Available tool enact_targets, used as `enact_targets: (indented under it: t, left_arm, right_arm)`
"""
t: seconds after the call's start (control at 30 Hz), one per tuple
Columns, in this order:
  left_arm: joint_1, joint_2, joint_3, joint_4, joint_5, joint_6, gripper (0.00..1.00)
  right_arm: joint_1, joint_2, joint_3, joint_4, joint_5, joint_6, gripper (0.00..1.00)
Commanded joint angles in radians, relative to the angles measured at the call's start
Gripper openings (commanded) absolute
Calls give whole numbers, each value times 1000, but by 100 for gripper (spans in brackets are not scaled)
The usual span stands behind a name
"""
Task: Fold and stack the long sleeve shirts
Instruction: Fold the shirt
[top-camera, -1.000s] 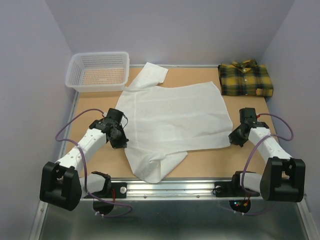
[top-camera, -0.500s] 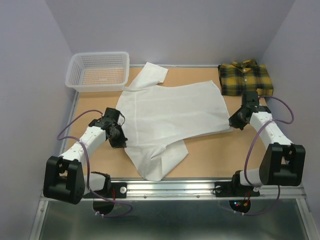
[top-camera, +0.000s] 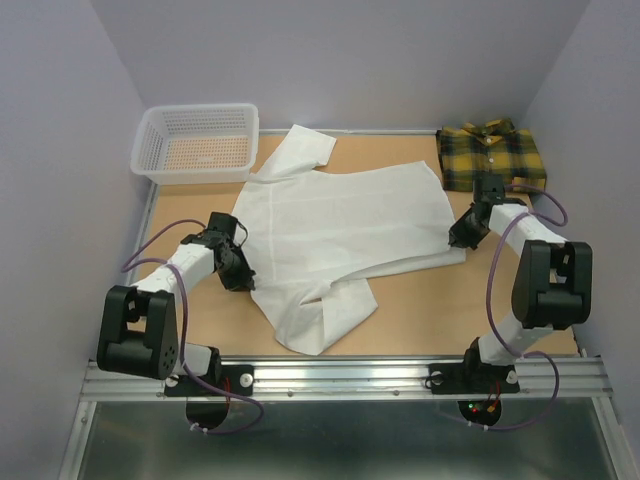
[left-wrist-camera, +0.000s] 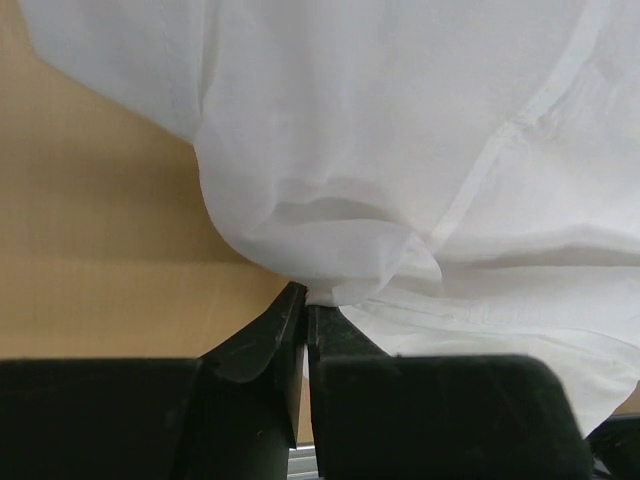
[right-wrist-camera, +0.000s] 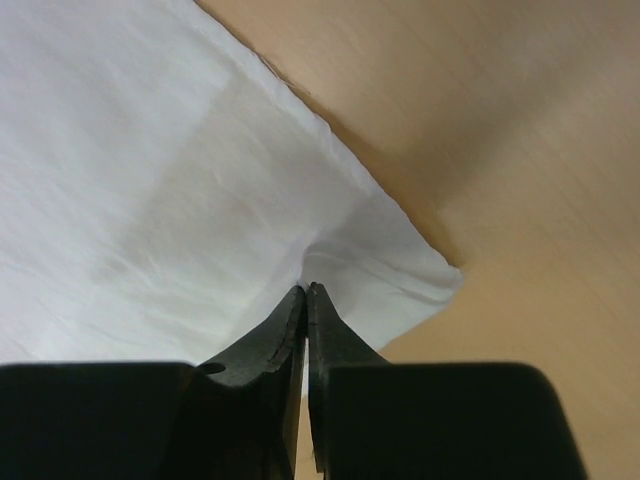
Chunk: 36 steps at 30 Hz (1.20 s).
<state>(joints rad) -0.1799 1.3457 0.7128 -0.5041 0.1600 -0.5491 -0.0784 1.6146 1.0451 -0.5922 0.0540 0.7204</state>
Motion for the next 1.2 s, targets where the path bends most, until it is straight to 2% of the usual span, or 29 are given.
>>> enact_targets:
  t: [0.0,0.1,0.3,0.37,0.43,0.5,0.53,0.57,0.6,0.63,0.7,0.87,1.0,1.17]
  left_arm:
    - [22,24,13,50,29,20,21]
    - [36,27,28,59,36,28,31]
    - [86,-26,50,49,111,14,34]
    - [92,-54,51,30,121,5,42]
    - [97,-100,54,15,122,-5,45]
    - [97,-149,53,-4,119,-12,57]
    - [97,-164,53,-5,116,-17,61]
    - [97,-178,53,-7,102,-21,69]
    - [97,-198,53,-7,93,-23,72]
    - [97,-204,60,-5,81,-22,75]
    - [97,-207,73,-8,46,-3,76]
    - [95,-189,134,10,-5,64,74]
    - [74,-154,187,36,-7,109,67]
    - [30,-114,189,90,10,98,66]
  right_arm:
    - [-3,47,64,83,-19,-15,11]
    - [-3,76,82,98,-20,-33,19]
    - [-3,103,130,104,-10,-78,27]
    - [-3,93,145,109,-14,-107,32]
    - [2,73,150,114,-22,-160,39]
    - [14,18,147,129,-23,-228,46]
    - [37,-7,144,137,-20,-255,55]
    - [55,-30,136,146,-20,-286,59]
    - [74,-80,119,166,-14,-336,63]
    - [124,-106,109,175,-5,-363,69]
    - [188,-175,83,204,-8,-456,71]
    - [491,-271,24,232,-100,-625,72]
    - [722,-308,-36,250,-212,-654,71]
    - [897,-265,-88,255,-250,-627,71]
